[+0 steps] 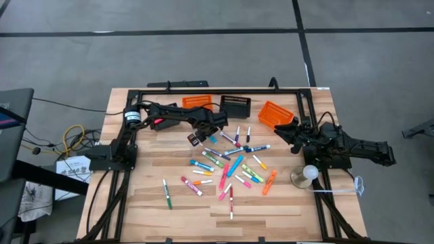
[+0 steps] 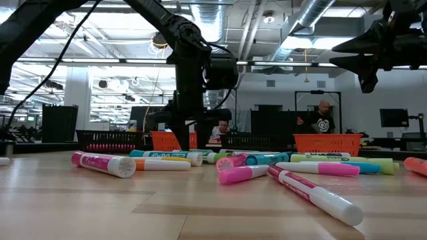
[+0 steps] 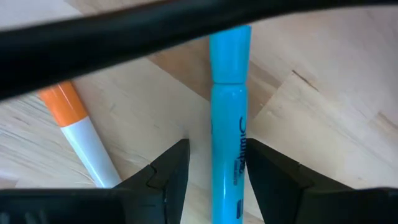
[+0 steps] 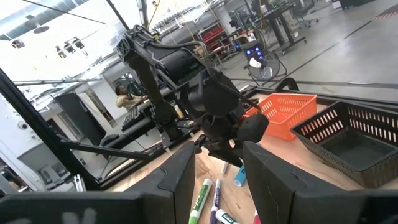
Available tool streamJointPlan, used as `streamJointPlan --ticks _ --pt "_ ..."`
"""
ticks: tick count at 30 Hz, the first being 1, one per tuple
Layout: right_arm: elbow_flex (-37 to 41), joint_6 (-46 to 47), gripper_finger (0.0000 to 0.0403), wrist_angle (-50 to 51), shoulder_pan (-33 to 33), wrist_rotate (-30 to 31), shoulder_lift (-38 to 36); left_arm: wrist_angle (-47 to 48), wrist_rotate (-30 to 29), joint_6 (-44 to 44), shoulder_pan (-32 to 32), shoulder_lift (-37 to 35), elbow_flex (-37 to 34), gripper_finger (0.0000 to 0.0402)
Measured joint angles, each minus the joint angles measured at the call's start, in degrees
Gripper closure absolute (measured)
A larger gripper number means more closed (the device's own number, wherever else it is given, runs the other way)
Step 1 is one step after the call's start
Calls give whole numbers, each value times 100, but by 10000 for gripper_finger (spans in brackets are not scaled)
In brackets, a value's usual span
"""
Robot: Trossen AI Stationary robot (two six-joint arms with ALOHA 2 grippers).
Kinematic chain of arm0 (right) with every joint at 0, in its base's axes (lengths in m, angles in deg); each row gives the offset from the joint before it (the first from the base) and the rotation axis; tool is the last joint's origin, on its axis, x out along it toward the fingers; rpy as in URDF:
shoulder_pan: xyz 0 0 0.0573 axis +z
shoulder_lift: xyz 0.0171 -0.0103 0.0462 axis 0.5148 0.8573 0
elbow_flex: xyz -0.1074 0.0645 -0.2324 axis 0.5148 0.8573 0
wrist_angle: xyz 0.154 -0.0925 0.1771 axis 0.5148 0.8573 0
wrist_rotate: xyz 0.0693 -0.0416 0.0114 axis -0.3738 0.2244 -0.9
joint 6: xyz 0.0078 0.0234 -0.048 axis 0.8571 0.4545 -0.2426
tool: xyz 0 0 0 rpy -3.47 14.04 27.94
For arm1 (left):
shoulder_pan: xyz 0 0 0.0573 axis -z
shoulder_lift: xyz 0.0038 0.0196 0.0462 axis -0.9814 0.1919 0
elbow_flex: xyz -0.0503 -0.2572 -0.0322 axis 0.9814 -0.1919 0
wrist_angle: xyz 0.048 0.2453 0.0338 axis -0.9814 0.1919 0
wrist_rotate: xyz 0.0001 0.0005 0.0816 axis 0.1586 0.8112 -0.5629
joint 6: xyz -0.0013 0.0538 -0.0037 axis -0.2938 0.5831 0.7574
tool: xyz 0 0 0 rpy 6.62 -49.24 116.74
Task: Pick & Place Markers
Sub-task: Put the top blue highlighter pen into the left black bin
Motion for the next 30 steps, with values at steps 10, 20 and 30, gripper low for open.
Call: streamJointPlan --ticks 10,20,30 --pt "0 0 278 0 0 0 0 -6 -323 5 97 5 -9 243" --pt "0 0 278 0 0 0 0 -76 -721 128 304 -4 -202 243" --pt "0 0 278 0 0 -2 0 -80 -812 113 297 0 -232 243"
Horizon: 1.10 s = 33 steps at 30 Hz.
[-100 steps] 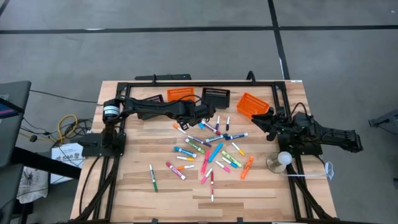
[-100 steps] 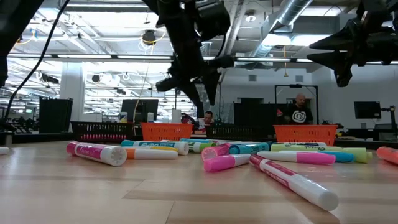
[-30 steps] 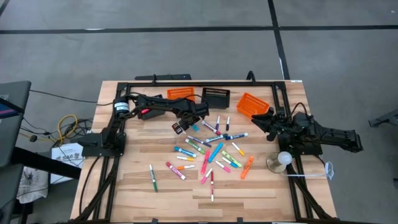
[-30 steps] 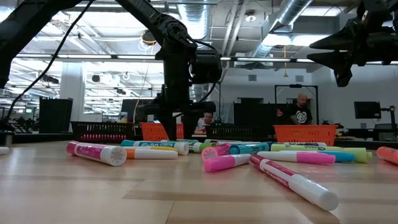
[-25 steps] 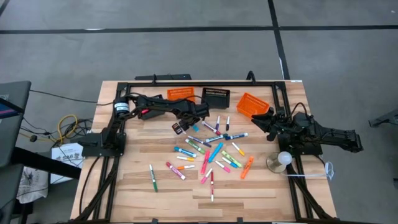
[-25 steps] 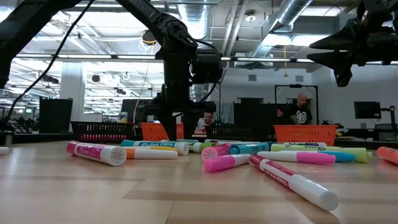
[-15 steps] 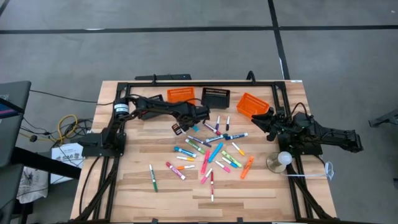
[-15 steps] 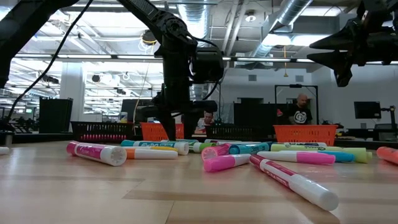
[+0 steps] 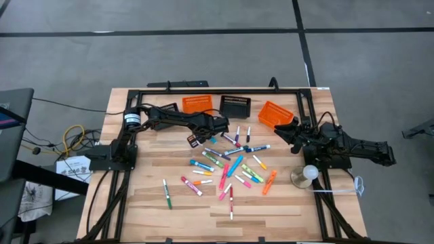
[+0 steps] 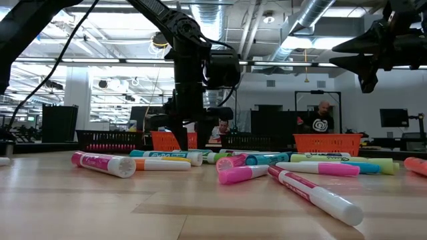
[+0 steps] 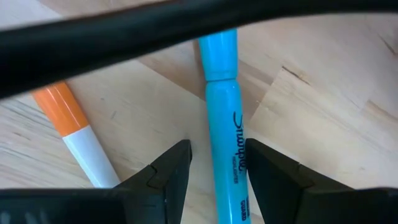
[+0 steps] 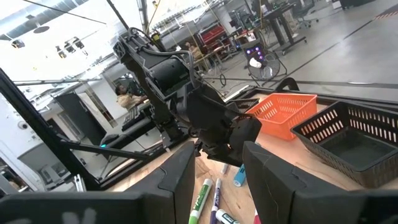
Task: Pick & Place Markers
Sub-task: Put the top blue highlighter pen into the left black bin
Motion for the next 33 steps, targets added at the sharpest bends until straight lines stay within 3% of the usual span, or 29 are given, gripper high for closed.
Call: streamJointPlan --ticks 15,26,33 --pt "0 0 278 0 0 0 0 -15 -31 276 -25 7 -4 246" --pt "0 0 278 0 0 0 0 -35 -84 152 -33 2 -11 336" --pt "0 0 278 0 0 0 0 -90 -200 149 -24 -4 -12 314"
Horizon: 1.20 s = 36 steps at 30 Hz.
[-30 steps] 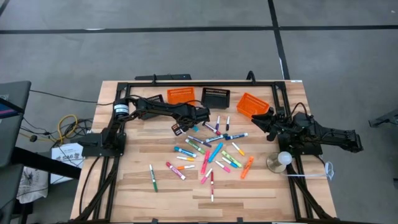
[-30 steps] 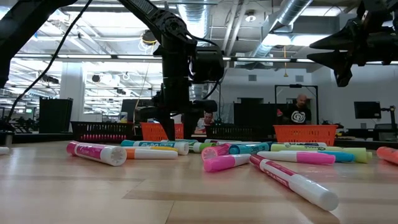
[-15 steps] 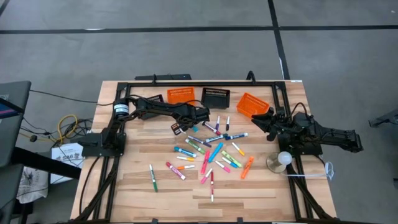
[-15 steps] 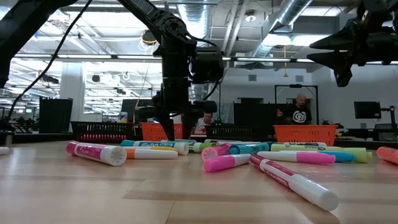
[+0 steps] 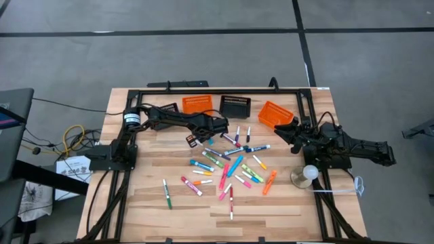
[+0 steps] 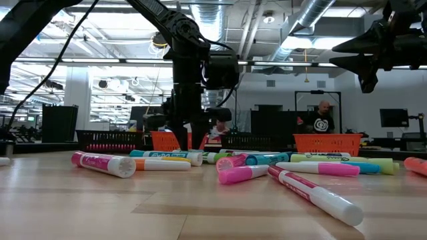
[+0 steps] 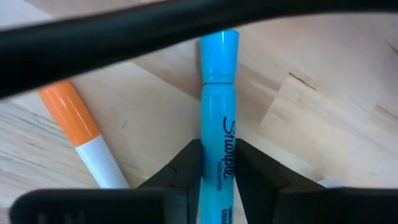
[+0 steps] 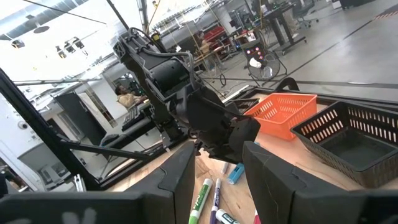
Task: Pick & Place Markers
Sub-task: Put the top blue highlighter pen into the left black bin
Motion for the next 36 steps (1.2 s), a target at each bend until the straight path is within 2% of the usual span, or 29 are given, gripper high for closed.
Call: streamJointPlan --ticks 9,21,36 --pt "0 -2 278 2 0 0 0 -19 -456 15 118 -127 -24 329" --pt "0 -2 278 4 0 0 0 -13 -386 -22 523 -559 -17 325" --pt "0 -4 278 4 0 2 0 -11 -1180 -328 1211 -1555 -4 325"
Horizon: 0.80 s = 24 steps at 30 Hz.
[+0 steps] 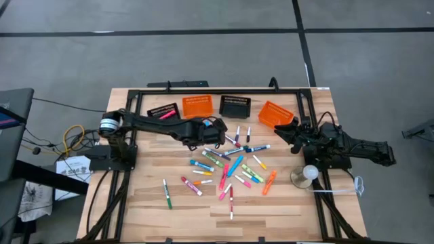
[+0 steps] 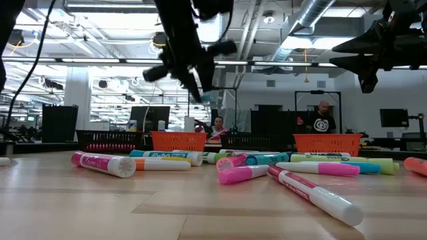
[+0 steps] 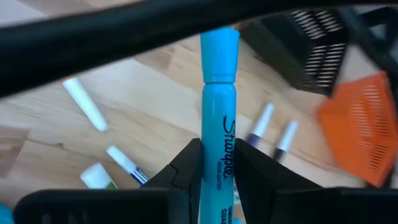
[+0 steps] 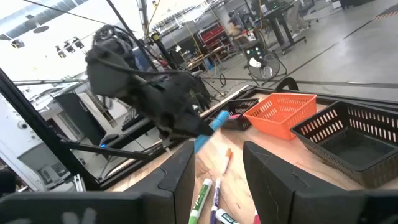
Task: Pick & Place Markers
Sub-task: Put the top blue highlighter pen into the left black bin
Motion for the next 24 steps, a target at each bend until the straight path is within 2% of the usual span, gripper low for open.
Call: streamJointPlan --ticks 13,20,24 --pt "0 -7 278 0 0 12 0 -17 -663 24 724 -1023 7 325" --pt "0 -9 278 0 0 63 0 -13 -871 62 768 -1099 11 325" --pt "0 -9 278 0 0 63 0 184 -871 437 690 -1062 11 325"
